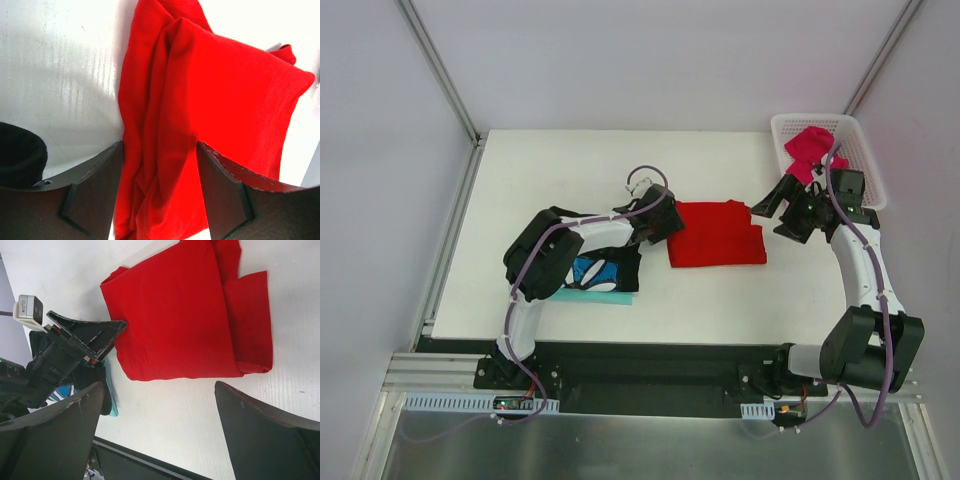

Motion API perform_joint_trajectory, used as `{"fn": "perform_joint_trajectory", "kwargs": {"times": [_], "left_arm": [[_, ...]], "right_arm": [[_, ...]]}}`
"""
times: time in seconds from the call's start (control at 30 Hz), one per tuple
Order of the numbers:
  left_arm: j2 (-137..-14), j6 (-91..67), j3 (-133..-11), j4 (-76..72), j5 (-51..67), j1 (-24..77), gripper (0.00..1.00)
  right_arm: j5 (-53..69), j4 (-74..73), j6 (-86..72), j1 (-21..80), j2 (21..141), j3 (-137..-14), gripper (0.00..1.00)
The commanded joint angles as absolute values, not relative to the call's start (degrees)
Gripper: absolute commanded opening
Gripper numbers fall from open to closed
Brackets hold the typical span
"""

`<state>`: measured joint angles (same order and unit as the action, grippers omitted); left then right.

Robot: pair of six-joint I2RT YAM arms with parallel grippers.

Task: Fold and stack the t-shirts

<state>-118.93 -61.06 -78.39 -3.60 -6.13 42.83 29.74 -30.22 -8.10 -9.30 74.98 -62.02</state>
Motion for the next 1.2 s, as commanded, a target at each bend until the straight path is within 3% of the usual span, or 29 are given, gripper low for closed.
{"fn": "perform_joint_trajectory", "kwargs": {"times": [0.0,0.17,0.37,0.57,0.67,1.17], "left_arm": [[-120.58,-63.54,-76.38,-5.27,-5.89,43.59,0.59],[-120.50,-64.25,-75.06,-6.68,-5.71,43.68,0.52],[-120.24,-64.16,-74.71,-7.03,-5.10,43.77,0.19],[-119.18,-63.28,-73.92,-7.03,-4.57,43.86,0.04],[-117.87,-62.76,-72.87,-7.03,-4.39,43.77,0.00],[-111.27,-58.01,-70.58,-3.34,-2.46,42.02,0.00]], "right_arm": [[27.86,-30.59,-8.44,-9.93,73.21,-61.70,0.96],[27.07,-30.15,-8.43,-10.19,73.57,-60.39,0.96],[27.42,-27.70,-8.79,-11.51,75.32,-57.49,0.96],[29.00,-24.88,-6.42,-13.18,76.81,-54.76,0.97],[31.36,-22.43,-5.10,-13.53,79.09,-54.23,0.97],[37.60,-13.54,-8.61,-16.52,92.45,-60.90,0.98]]}}
